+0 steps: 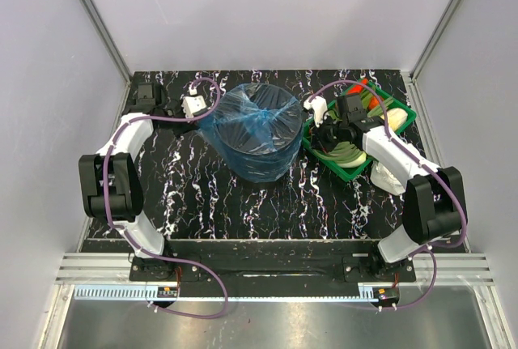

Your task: Put the trash bags into the trash bin

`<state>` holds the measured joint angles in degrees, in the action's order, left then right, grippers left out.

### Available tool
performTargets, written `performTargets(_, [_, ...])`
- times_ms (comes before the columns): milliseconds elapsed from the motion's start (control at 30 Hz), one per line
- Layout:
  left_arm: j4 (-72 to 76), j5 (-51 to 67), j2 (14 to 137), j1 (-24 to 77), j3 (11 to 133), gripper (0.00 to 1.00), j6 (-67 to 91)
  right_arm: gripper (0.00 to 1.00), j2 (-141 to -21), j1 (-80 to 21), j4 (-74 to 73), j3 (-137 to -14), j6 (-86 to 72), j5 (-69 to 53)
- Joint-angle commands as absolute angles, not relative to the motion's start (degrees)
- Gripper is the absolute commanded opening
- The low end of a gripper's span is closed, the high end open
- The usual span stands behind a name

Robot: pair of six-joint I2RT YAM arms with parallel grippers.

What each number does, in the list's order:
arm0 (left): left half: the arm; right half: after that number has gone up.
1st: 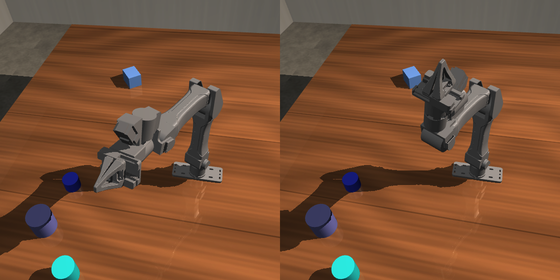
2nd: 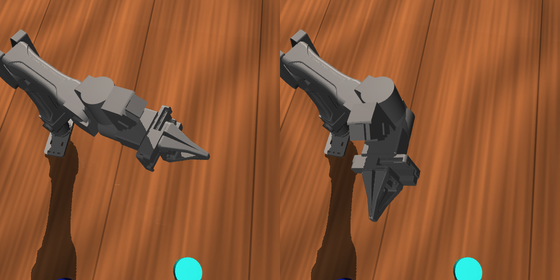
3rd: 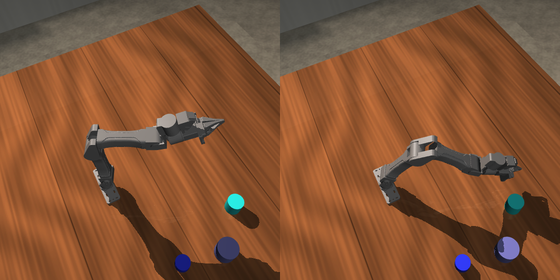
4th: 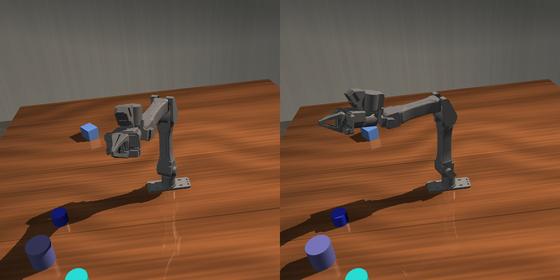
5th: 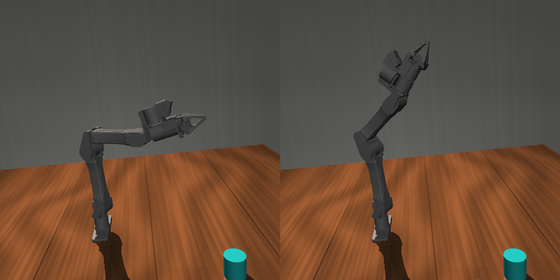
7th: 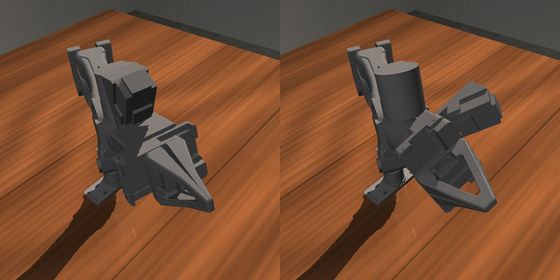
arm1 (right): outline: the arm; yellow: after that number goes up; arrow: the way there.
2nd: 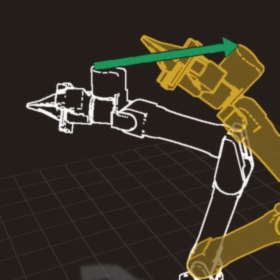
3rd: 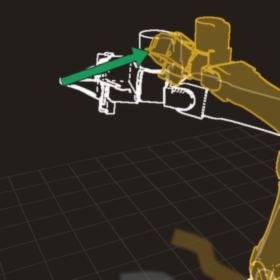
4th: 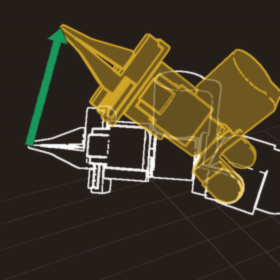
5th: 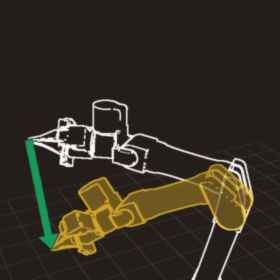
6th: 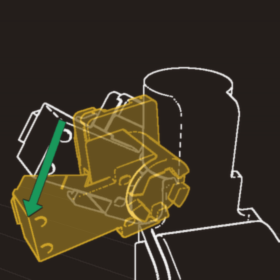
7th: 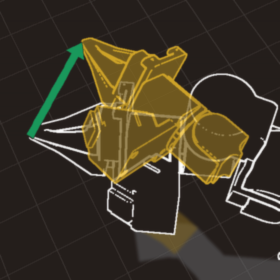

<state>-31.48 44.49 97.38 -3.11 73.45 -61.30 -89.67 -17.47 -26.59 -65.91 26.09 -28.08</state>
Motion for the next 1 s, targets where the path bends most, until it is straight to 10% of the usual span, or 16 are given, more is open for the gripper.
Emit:
performTargets(0, [-29.2, 44.6, 98.3, -3.3, 72.9, 0.00, -61.3, 0.00, -88.8, -17.9, -24.6, -66.1, 26.1, -28.4])
performTargets(667, [-27.9, 44.0, 98.0, -1.9, 71.8, 0.02, -58.4, 0.00, -86.0, -17.8, -26.4, -67.4, 27.2, -26.0])
performTargets(967, [-28.6, 44.0, 94.8, -2.1, 73.7, 0.74, -53.9, 0.00, -84.0, -17.8, -27.4, -67.7, 27.9, -25.7])
